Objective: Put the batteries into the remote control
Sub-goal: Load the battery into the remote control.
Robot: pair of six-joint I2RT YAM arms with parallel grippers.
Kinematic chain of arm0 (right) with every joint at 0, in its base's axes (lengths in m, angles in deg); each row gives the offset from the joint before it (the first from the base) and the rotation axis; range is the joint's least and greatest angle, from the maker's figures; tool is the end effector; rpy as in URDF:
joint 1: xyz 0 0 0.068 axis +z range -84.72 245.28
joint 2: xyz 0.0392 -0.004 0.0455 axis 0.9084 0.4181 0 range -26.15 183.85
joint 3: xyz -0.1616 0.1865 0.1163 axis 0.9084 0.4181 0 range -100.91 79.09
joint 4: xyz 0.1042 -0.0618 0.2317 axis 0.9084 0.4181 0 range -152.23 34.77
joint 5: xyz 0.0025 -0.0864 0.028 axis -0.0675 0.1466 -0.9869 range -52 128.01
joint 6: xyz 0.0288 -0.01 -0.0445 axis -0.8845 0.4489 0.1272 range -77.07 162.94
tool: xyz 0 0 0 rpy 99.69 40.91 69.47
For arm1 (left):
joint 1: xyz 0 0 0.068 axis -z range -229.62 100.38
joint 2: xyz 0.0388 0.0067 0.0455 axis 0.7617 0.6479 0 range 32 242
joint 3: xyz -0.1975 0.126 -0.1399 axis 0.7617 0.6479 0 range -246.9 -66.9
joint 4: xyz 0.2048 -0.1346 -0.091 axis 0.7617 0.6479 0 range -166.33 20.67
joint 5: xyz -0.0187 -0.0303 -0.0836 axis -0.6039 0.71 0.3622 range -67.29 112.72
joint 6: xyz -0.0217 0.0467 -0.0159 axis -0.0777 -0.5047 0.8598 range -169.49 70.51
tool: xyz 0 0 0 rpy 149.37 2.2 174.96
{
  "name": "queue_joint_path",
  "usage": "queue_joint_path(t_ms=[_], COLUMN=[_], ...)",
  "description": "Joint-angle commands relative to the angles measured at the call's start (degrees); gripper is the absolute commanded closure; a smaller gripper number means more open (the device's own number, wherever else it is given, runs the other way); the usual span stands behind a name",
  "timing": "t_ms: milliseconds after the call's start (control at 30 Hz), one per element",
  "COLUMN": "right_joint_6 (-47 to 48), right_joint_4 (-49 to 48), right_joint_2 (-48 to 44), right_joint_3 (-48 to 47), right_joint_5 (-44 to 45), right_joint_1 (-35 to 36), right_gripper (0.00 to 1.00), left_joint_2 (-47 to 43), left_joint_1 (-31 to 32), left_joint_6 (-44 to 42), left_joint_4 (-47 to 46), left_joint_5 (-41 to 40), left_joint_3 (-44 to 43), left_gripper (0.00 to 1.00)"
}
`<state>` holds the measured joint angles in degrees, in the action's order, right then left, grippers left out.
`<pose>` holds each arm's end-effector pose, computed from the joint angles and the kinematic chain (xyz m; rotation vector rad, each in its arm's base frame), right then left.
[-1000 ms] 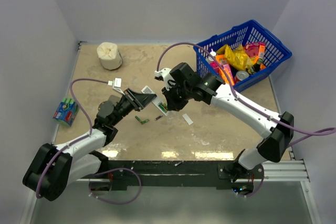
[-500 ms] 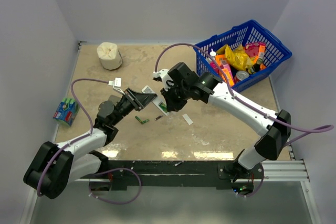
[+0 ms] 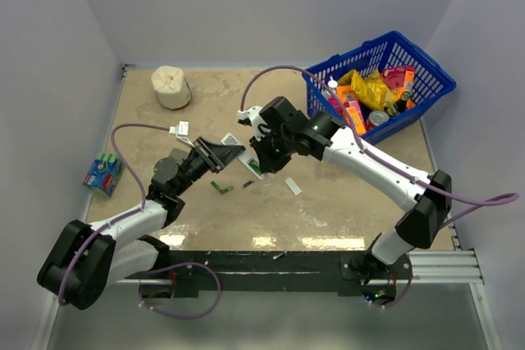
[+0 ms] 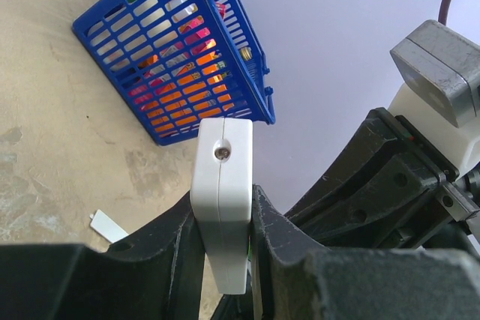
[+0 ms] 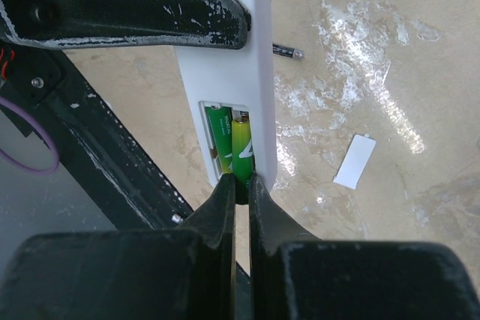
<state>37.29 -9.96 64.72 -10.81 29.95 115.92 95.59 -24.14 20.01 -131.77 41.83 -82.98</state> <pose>0.2087 0.2625 0.3458 -1.0441 2.3631 0.5652 0.1925 -0.1046 0.2247 -0.3169 1.6204 -1.5574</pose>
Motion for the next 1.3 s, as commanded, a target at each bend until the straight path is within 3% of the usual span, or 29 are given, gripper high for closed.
queue_joint_path(t_ms=[0, 467, 967, 1033, 1200, 1267], right_joint_6=[-1.03, -1.56, -1.73, -1.56, 0.46, 1.51], right_joint_4=[0.64, 0.99, -0.15, -1.64, -4.02, -4.28], right_joint_2=[0.89, 1.15, -0.78, -2.1, -5.44, -7.02], right_joint_3=[-3.16, -4.66, -6.15, -6.86, -8.44, -8.53], right_joint_5=[2.69, 3.92, 4.36, 4.27, 3.31, 3.4], right_joint_1=[0.61, 1.49, 1.58, 1.58, 1.58, 1.4], right_gripper=[0.98, 0.75, 0.74, 0.71, 0.48, 0.44], left_joint_2=[-0.57, -0.49, 0.21, 0.57, 1.0, 1.36], left_joint_1=[-0.25, -0.25, -0.25, -0.25, -0.34, -0.34], left_joint_6=[1.96, 4.59, 10.65, 12.76, 18.3, 21.37], left_joint_4=[-5.2, -5.2, -5.64, -5.73, -9.23, -11.7], left_joint_5=[-0.57, -0.66, -0.31, -0.13, -0.39, -0.66], left_joint_3=[-0.62, -0.01, 0.69, 1.13, 2.8, 3.86], left_gripper=[1.0, 1.0, 1.0, 1.0, 1.0, 1.0])
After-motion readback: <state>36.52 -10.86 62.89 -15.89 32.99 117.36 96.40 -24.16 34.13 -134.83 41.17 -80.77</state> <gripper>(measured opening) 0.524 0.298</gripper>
